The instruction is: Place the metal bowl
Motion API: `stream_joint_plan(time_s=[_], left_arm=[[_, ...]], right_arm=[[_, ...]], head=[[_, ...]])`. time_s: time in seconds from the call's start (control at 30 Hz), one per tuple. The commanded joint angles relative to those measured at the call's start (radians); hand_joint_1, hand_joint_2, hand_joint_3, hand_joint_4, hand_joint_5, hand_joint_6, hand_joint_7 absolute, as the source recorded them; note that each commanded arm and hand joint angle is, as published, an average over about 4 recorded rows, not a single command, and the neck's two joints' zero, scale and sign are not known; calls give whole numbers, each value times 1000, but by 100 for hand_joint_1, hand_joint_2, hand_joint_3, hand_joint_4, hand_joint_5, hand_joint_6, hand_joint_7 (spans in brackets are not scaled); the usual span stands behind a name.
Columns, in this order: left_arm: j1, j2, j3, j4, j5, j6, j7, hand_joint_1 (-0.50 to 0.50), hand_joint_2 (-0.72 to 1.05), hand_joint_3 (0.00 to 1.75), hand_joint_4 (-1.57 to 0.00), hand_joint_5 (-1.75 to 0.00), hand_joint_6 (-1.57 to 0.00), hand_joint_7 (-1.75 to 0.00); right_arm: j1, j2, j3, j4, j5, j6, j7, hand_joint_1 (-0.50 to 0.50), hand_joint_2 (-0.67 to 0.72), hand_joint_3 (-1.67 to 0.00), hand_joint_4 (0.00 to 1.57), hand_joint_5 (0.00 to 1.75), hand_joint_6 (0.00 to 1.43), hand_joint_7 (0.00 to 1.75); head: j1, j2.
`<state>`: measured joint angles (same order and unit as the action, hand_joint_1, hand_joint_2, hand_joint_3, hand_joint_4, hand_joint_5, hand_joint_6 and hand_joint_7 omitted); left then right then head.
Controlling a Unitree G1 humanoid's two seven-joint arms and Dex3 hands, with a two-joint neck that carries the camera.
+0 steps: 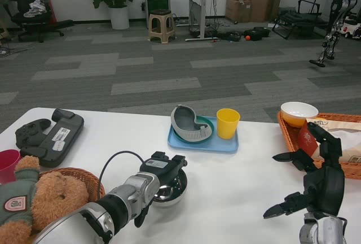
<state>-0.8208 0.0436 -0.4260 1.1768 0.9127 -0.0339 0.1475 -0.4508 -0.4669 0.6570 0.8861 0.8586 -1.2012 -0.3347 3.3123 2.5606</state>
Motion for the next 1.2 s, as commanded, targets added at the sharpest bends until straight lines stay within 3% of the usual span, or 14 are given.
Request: stream_joint_plan(time_s=[0.03,0.27,0.4,0.63,1.0,1.13,1.2], left_arm=[[25,-4,3,11,-1,-11,-21,-48,5,0,0,-31,0,-42],[66,-2,84,-57,12,-39,-18,-48,-28,0,0,-18,0,-37],[93,-1,154,-101,15,-57,-18,-46,-41,0,0,-21,0,-31],[183,-4,388,-266,-24,-198,-15,-46,-61,0,0,-21,0,-21],[281,-5,545,-490,-241,-353,-7,-46,-64,0,0,-21,0,-21],[304,-5,594,-519,-377,-480,1,-46,-64,0,0,-21,0,-21],[318,-4,605,-522,-498,-562,1,-46,-59,0,0,-15,0,-21]], right_arm=[[-1,1,1,-3,4,-4,-4,29,72,0,94,107,0,91],[0,2,0,-4,5,-4,-4,29,72,0,94,107,0,91],[1,2,0,-6,5,-4,-4,29,72,0,94,107,0,91],[1,2,-4,-9,4,-4,-4,29,72,0,94,107,0,91],[12,2,-10,-20,4,-4,-3,29,72,0,94,107,0,91],[14,2,-12,-26,4,-4,-4,29,72,0,94,107,0,91],[17,2,-15,-31,4,-4,-4,29,72,0,94,107,0,91]], head=[[1,0],[3,-1],[5,-1],[11,-6],[4,-3],[3,-2],[-6,12]])
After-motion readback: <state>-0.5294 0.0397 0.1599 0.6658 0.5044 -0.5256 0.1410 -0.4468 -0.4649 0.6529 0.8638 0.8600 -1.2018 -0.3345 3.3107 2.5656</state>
